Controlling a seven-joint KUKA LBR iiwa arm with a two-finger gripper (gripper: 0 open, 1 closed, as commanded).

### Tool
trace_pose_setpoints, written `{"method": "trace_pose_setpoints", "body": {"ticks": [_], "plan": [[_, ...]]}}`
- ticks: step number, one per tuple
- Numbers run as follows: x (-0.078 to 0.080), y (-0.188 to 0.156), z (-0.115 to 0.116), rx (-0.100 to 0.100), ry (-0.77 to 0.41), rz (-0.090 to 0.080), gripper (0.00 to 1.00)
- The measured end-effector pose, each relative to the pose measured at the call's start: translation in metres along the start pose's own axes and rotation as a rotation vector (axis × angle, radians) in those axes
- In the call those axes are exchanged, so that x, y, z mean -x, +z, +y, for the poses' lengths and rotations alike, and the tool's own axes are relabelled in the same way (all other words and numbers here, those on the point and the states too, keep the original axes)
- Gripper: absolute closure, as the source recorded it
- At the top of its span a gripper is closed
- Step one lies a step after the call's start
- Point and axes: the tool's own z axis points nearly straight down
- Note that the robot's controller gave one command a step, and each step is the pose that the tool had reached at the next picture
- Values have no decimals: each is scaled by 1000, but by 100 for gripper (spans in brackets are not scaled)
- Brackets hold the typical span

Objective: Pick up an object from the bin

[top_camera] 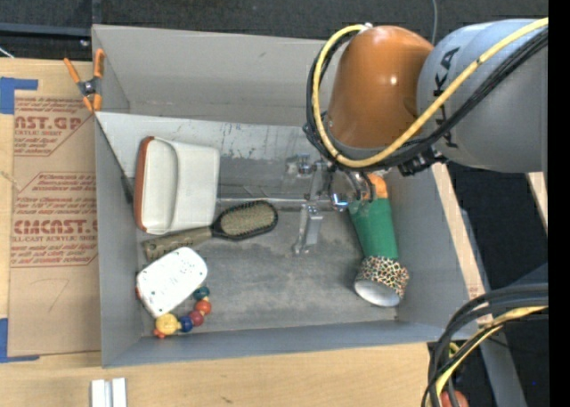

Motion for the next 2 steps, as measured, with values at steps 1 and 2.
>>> {"method": "trace_pose_setpoints", "body": {"ticks": [1, 2], "plan": [[2, -5, 0, 1, 1, -8, 0], [21, 128, 40, 2, -22, -15, 0]]}}
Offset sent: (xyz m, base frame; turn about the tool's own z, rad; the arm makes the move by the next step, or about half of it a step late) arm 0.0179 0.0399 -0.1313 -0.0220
